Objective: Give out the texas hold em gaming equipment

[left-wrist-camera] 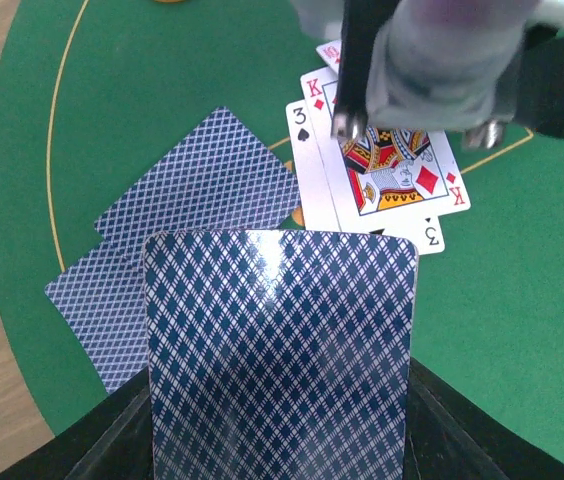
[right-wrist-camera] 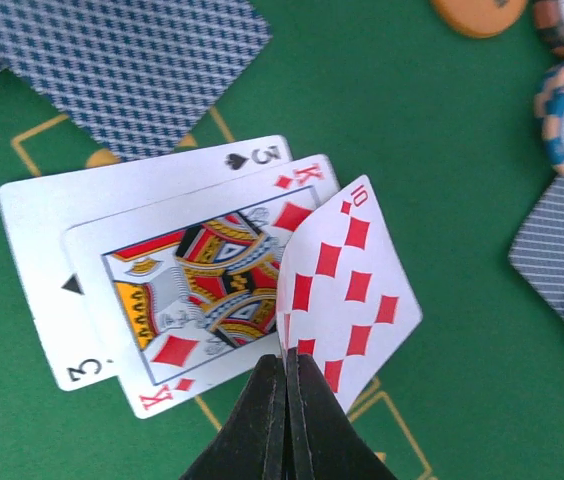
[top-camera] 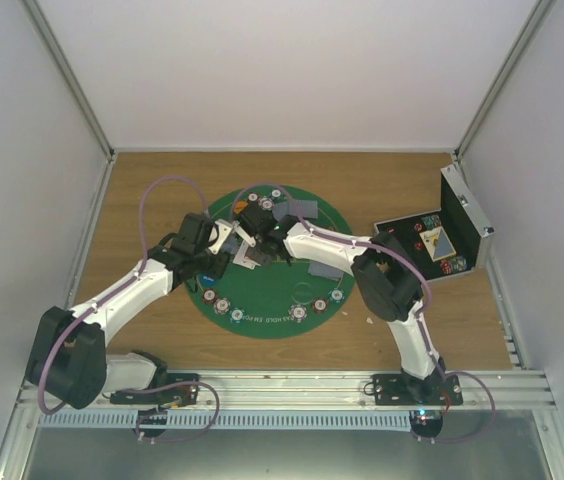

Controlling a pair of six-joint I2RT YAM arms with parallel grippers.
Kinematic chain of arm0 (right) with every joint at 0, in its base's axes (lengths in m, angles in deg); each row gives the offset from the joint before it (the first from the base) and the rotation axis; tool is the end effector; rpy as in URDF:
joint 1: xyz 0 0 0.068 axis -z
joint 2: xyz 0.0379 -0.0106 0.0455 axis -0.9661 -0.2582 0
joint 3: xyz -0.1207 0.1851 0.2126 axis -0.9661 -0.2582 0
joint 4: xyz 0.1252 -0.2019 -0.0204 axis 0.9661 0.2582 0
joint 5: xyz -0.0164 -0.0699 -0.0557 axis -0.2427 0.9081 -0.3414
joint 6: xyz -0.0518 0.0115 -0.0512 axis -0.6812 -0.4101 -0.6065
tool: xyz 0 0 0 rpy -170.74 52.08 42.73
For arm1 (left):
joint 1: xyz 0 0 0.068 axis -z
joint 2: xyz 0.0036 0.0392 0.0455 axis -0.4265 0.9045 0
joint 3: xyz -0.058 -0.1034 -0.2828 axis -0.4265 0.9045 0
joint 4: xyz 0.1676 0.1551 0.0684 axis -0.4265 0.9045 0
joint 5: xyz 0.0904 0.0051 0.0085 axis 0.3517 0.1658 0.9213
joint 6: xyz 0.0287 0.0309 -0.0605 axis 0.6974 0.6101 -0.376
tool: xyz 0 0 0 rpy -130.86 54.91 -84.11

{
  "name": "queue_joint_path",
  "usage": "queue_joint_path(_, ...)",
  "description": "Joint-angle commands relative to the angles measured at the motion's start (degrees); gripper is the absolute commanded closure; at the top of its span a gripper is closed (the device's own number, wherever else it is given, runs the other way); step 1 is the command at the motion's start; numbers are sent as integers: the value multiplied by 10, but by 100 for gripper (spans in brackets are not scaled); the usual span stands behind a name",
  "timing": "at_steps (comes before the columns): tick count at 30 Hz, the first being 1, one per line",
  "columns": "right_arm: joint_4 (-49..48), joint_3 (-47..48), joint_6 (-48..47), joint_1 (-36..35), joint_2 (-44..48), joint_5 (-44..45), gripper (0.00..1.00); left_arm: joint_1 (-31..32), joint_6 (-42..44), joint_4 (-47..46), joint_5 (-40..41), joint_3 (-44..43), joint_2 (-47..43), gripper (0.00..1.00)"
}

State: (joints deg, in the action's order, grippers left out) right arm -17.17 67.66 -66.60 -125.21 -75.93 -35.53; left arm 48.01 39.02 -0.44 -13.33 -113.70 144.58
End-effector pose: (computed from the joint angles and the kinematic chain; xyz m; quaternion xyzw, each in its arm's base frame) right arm 0.3074 0.3449 0.1989 -0.4488 0.8503 -0.0262 0.2737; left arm 0.2198 -0.0906 0.2381 0.2232 0.9225 -0.0373 0.3126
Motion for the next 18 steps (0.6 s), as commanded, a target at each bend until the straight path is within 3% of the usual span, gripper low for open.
queue_joint_path(1,29,11,-6,-13,-16,-71,99,-3,-7,-40,-2,-1,-14,45)
queue_joint_path(9,43,4,7,-13,-7,-121,81,-4,-11,-40,3,4,-18,45)
queue_joint_path(18,28,-42,49,0,93,-155,44,-5,-12,-38,15,5,-21,45)
